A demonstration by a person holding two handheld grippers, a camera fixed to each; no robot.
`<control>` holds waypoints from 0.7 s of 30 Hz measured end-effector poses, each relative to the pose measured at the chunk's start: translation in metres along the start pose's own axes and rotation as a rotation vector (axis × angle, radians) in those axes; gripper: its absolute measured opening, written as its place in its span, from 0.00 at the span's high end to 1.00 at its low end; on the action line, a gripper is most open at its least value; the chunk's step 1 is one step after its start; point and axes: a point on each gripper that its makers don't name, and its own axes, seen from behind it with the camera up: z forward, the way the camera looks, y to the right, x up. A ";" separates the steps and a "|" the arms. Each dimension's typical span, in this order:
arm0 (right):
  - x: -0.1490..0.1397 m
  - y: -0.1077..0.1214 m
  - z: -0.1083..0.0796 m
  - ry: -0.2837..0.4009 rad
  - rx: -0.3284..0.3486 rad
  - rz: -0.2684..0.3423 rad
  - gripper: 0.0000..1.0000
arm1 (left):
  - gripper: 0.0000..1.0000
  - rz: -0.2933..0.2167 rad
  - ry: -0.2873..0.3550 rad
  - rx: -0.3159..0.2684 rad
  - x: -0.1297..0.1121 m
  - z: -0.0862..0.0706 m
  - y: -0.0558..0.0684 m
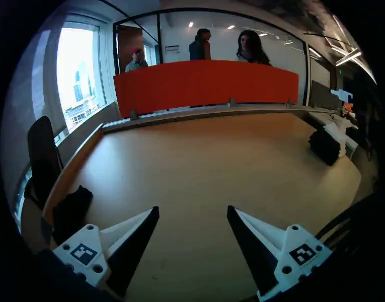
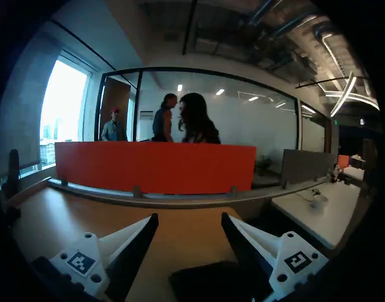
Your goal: Fold towel
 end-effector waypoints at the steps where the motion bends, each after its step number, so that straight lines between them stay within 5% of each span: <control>1: 0.001 -0.003 0.000 0.002 0.004 0.001 0.03 | 0.00 -0.001 0.002 -0.001 0.001 0.000 0.000; 21: 0.018 -0.086 0.001 0.042 0.095 0.047 0.03 | 0.00 -0.009 0.025 -0.008 0.009 0.001 -0.001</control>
